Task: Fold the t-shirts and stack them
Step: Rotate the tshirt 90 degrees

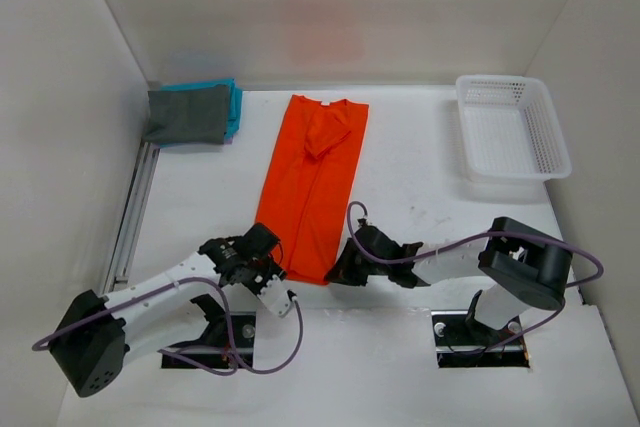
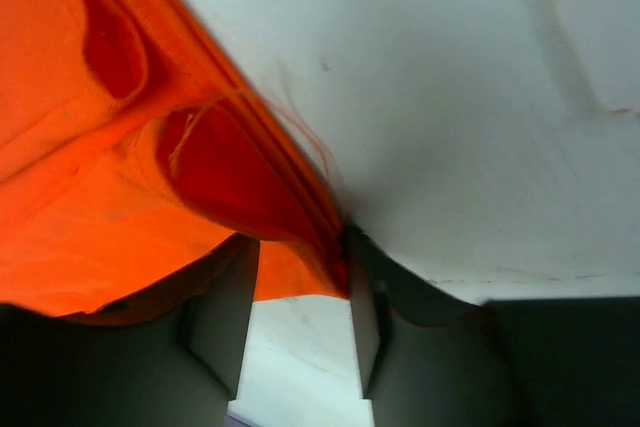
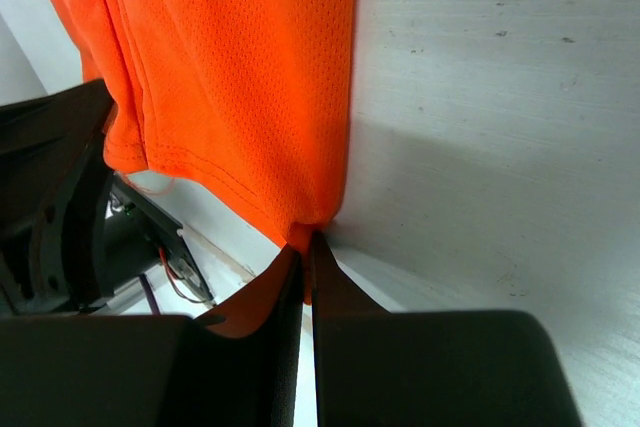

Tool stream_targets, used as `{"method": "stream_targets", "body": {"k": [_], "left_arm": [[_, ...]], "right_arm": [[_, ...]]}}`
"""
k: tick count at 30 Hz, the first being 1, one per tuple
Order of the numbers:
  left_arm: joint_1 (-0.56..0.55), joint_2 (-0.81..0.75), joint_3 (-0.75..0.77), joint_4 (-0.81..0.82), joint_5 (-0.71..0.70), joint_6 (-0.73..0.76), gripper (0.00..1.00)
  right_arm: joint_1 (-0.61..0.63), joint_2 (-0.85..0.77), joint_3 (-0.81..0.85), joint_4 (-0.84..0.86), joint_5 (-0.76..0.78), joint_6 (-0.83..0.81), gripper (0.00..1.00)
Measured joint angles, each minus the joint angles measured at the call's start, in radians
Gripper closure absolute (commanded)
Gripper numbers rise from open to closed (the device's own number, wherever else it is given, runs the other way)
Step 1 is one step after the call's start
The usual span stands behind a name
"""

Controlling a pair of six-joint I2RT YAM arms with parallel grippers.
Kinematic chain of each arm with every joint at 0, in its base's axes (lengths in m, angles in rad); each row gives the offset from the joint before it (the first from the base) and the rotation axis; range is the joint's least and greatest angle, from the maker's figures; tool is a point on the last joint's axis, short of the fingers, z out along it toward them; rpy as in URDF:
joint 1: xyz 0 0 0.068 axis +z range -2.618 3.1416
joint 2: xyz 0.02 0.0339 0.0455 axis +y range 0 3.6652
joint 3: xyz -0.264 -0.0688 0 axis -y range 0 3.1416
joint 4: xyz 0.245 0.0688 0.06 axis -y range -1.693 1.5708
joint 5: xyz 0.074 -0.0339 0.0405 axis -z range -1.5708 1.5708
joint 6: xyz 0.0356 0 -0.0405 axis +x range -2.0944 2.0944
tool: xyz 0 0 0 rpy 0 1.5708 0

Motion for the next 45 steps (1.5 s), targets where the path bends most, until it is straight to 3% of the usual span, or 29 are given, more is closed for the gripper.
{"method": "stream_targets", "body": {"k": [3, 5, 11, 17, 21, 26, 29, 36, 45], "left_arm": [[0.014, 0.046, 0.014, 0.022, -0.008, -0.036, 0.88], [0.018, 0.053, 0.014, 0.029, -0.008, -0.053, 0.93], [-0.02, 0.051, 0.015, 0.031, -0.005, -0.123, 0.98], [-0.146, 0.127, 0.095, 0.016, 0.021, -0.265, 0.98], [-0.274, 0.17, 0.156, 0.023, 0.04, -0.38, 0.86], [-0.373, 0.171, 0.169, -0.012, 0.058, -0.47, 0.46], [-0.379, 0.137, 0.169, -0.082, 0.051, -0.485, 0.39], [-0.34, 0.028, 0.153, -0.172, -0.017, -0.442, 0.37], [-0.311, 0.151, 0.123, -0.039, -0.06, -0.426, 0.43]], "right_arm": [[-0.001, 0.0, 0.0, 0.0, -0.007, -0.006, 0.92], [-0.001, 0.0, 0.0, 0.0, -0.012, -0.007, 0.92], [-0.002, -0.003, -0.005, -0.001, -0.028, -0.016, 0.92], [-0.015, -0.106, -0.071, -0.063, -0.04, -0.033, 0.91], [-0.027, -0.216, -0.105, -0.183, -0.04, -0.063, 0.87], [-0.046, -0.353, -0.129, -0.332, -0.042, -0.115, 0.66], [-0.07, -0.417, -0.133, -0.391, -0.043, -0.137, 0.59], [-0.107, -0.465, -0.134, -0.424, -0.043, -0.154, 0.57], [-0.106, -0.406, -0.133, -0.408, -0.05, -0.156, 0.56]]}}
